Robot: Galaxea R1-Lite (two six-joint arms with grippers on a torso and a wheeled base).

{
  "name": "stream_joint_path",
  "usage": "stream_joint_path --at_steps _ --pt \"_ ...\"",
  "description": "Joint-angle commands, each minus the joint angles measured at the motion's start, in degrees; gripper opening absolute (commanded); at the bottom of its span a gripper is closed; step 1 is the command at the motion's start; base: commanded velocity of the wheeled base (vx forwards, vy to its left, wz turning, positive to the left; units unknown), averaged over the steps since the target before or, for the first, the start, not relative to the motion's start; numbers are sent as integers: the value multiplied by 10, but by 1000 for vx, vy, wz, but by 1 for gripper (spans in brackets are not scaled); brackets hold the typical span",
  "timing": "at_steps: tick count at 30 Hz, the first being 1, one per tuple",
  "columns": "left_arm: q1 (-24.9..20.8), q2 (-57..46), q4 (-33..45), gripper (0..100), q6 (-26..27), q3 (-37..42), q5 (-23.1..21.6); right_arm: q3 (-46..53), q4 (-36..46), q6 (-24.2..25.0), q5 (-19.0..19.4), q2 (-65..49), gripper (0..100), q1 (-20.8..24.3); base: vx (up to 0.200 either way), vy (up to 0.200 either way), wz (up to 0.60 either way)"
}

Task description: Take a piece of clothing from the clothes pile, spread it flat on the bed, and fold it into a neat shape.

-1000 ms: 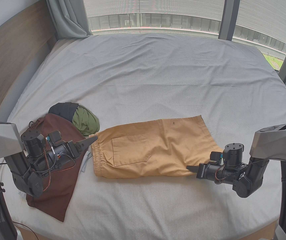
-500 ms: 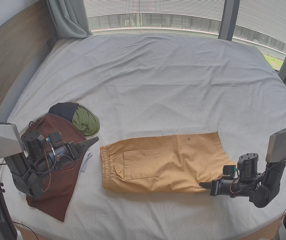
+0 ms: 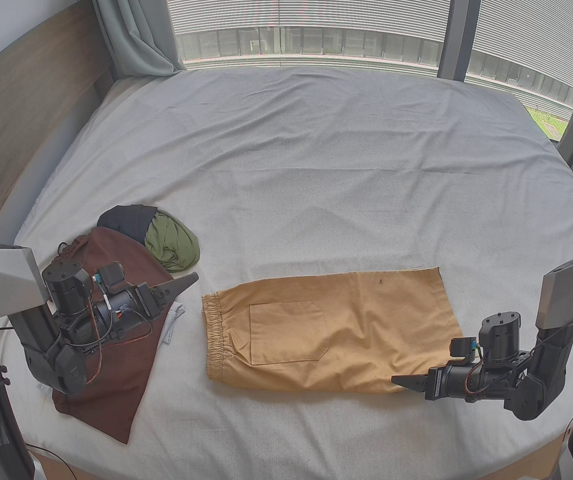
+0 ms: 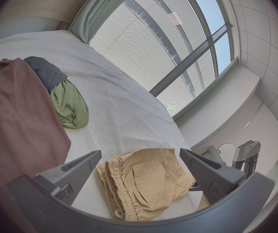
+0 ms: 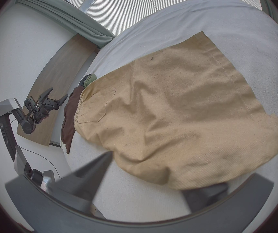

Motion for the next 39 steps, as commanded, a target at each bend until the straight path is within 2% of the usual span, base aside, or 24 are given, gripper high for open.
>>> stream_joint_path --at_steps 1,9,17,26,36,39 --pt "0 0 -1 100 -1 1 -1 17 0 -1 1 -4 100 1 0 0 0" --pt "2 -4 -1 100 0 1 -7 64 -25 -15 1 -12 100 -2 0 0 0" --pt "1 -5 -1 100 13 8 -12 138 -108 -16 1 -10 100 35 0 0 0" --pt "2 -5 -1 100 29 10 -15 138 -107 -16 8 -37 100 67 0 0 0" --pt "1 -5 -1 100 35 11 -15 137 -127 -15 49 -32 100 115 0 0 0" --pt "0 -5 -1 100 36 14 -15 129 -140 -11 49 -32 100 119 0 0 0"
